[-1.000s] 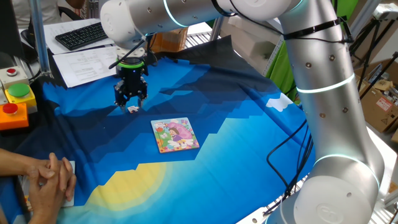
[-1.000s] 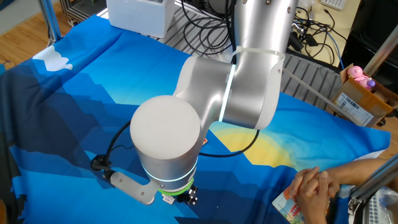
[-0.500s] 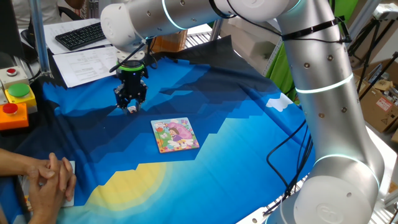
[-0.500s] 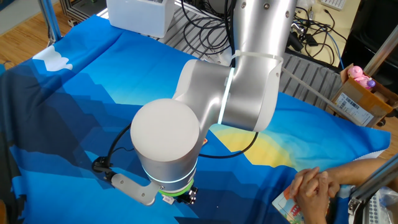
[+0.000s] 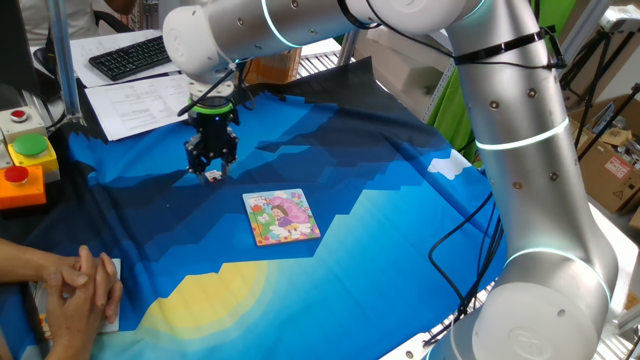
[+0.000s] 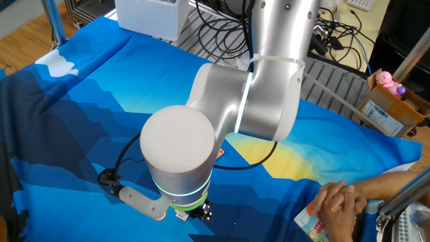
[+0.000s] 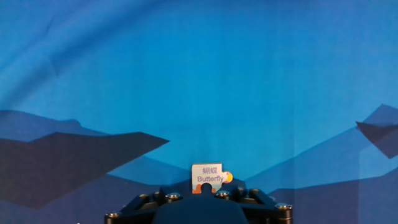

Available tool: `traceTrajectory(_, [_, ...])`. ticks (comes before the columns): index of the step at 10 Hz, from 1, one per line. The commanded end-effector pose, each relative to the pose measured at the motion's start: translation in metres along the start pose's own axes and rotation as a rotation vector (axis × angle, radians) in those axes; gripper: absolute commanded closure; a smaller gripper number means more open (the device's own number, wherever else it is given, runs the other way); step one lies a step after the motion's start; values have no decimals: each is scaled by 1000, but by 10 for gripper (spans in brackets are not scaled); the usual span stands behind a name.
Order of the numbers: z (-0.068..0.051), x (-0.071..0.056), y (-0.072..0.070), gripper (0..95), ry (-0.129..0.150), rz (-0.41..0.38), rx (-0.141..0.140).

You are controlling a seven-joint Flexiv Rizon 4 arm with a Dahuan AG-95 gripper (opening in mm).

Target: Assemble one piece of a puzzle

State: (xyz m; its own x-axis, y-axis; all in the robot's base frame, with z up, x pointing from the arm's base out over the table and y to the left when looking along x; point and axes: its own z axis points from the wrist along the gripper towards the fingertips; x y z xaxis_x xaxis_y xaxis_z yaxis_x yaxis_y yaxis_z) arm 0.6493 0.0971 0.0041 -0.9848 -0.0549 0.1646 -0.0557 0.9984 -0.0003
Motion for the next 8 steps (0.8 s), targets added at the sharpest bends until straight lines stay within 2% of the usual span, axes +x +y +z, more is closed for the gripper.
traceTrajectory(1, [1,0,-1,380,0,2,1])
traceTrajectory(6, [4,2,-1,380,-1,1,-2])
traceTrajectory(7, [4,3,-1,570,-1,1,-2])
traceTrajectory(8, [5,2,-1,570,-2,0,-2])
